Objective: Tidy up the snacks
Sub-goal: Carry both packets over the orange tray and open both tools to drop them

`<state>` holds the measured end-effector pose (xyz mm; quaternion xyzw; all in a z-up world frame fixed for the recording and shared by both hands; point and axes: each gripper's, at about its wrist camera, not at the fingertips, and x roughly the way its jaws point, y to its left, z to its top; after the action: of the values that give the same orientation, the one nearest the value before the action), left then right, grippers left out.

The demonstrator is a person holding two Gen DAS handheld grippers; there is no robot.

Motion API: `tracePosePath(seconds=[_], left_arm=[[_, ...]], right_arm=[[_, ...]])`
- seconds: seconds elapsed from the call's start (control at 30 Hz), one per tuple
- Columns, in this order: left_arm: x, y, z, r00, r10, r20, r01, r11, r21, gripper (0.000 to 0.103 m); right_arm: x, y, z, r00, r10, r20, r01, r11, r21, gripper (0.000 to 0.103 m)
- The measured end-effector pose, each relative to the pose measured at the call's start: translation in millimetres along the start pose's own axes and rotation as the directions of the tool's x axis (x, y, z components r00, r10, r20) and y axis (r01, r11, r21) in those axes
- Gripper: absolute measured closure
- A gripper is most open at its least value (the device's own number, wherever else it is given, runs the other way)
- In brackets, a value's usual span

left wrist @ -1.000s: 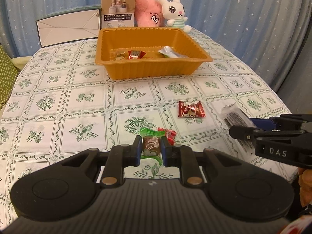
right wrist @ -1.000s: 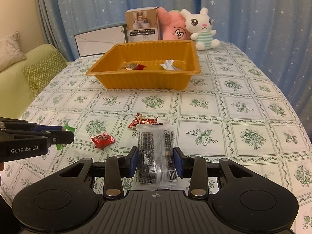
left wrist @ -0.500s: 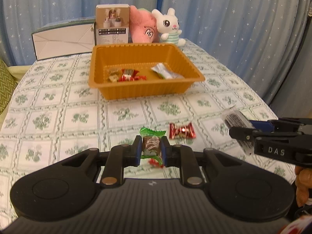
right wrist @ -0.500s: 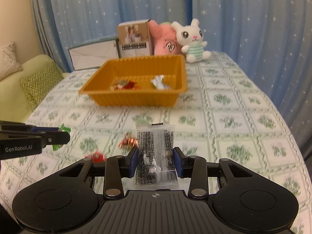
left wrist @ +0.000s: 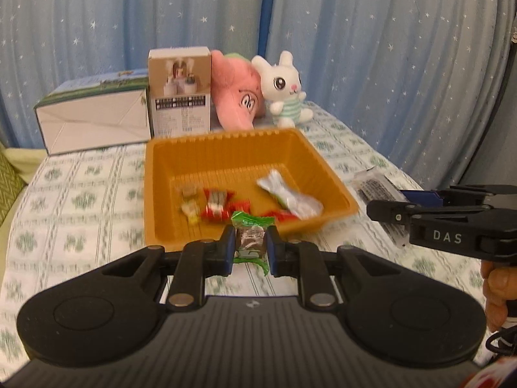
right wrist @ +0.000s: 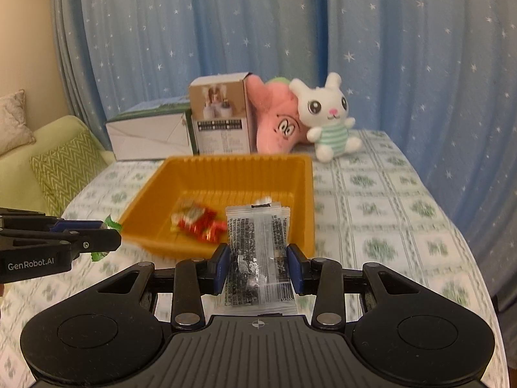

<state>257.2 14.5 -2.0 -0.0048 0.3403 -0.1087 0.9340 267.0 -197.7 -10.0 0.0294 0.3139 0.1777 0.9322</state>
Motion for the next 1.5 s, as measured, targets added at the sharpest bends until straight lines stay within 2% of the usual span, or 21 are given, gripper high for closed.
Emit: tracePosePath(seconds=[0.23, 0.5, 0.83, 1.17, 1.2, 1.27, 1.4, 1.5], left_arm=[[31.0, 23.5, 30.8, 1.0, 0.017, 0.004, -0.017, 1.0, -0.012, 0.085], [63.1, 44.9, 40.6, 0.999, 0.026, -0.021, -0.026, 0.999, -0.036, 0.085], [88.1, 56.0, 41.4, 0.998, 0.021, -0.051, -0.023, 0.999, -0.038, 0.085], [102.2, 57.7, 39.2, 0.997, 0.022, -0.072, -0.024, 0.999, -0.027, 0.084], [102.0, 57.7, 39.1, 0.997, 0.027, -0.066, -0.029, 0.999, -0.022, 0.082], [100.4, 60.4, 39.1, 0.998, 0.032, -0.06, -0.034, 0.999, -0.031, 0.068], [93.9, 67.6, 39.2, 0.998, 0.039, -0.047, -0.041, 0.998, -0.054, 0.064], [87.5, 73.6, 38.7, 0.999, 0.043, -0.032, -0.045, 0.996, -0.08, 0.055]], right_arm=[[43.8, -9.2, 34.6, 1.0, 0.014, -0.01, -0.014, 0.999, 0.033, 0.064], [80.9, -9.4, 55.5, 0.999, 0.04, -0.033, -0.038, 0.997, 0.067, 0.064], [109.2, -10.9, 61.9, 0.998, 0.041, -0.057, -0.036, 0.996, 0.085, 0.064], [119.2, -7.0, 62.3, 0.997, 0.047, -0.065, -0.042, 0.996, 0.085, 0.064], [120.1, -6.7, 62.6, 0.997, 0.048, -0.065, -0.042, 0.996, 0.084, 0.064], [120.9, -6.4, 62.9, 0.997, 0.048, -0.065, -0.043, 0.996, 0.081, 0.064], [121.8, -7.6, 62.6, 0.997, 0.047, -0.065, -0.042, 0.996, 0.081, 0.064], [123.3, -8.4, 62.2, 0.997, 0.045, -0.068, -0.039, 0.996, 0.084, 0.064]])
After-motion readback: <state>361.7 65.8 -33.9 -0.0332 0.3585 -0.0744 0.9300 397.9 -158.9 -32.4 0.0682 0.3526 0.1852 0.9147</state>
